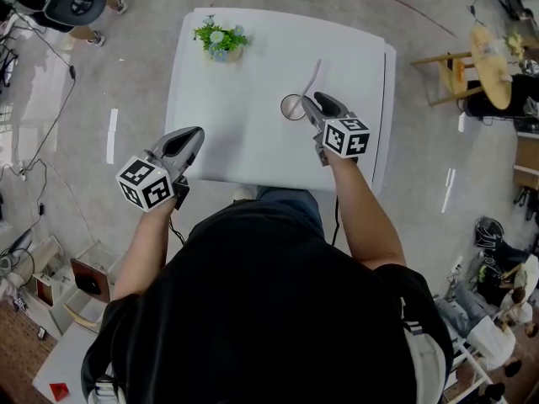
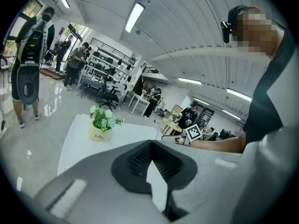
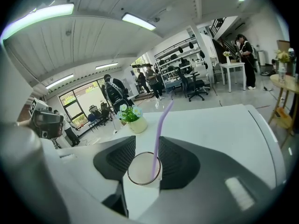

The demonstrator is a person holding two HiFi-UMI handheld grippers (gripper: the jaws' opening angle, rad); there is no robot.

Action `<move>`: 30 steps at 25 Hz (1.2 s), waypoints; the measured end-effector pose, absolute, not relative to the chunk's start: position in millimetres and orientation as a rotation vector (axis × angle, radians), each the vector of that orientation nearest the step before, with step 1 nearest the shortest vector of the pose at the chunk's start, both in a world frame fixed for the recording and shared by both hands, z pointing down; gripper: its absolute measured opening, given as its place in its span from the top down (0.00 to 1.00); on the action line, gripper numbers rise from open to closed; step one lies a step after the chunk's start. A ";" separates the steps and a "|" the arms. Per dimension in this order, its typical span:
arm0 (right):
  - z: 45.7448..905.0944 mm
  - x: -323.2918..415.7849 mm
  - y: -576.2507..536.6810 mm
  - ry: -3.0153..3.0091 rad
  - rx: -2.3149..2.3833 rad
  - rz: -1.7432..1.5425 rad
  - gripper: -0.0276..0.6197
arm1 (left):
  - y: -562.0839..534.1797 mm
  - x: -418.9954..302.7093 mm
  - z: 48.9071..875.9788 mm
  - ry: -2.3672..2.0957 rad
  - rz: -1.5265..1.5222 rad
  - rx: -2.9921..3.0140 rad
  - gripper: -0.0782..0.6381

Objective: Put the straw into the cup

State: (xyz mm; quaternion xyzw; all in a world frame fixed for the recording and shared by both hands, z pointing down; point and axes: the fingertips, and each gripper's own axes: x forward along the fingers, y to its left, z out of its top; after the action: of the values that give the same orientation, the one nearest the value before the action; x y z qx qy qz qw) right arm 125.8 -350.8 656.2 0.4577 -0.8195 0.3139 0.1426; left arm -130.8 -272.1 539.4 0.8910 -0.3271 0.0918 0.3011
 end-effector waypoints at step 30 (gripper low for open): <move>553.0 148.1 -236.7 -2.388 1.501 0.715 0.68 | -204.5 -124.7 472.5 -0.756 0.175 2.562 0.89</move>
State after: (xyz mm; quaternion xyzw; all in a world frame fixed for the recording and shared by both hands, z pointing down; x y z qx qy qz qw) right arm 148.1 -236.7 553.0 0.5124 -0.8152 0.2441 0.1154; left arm -124.7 -204.5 472.5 0.9313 -0.2749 0.0638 0.2302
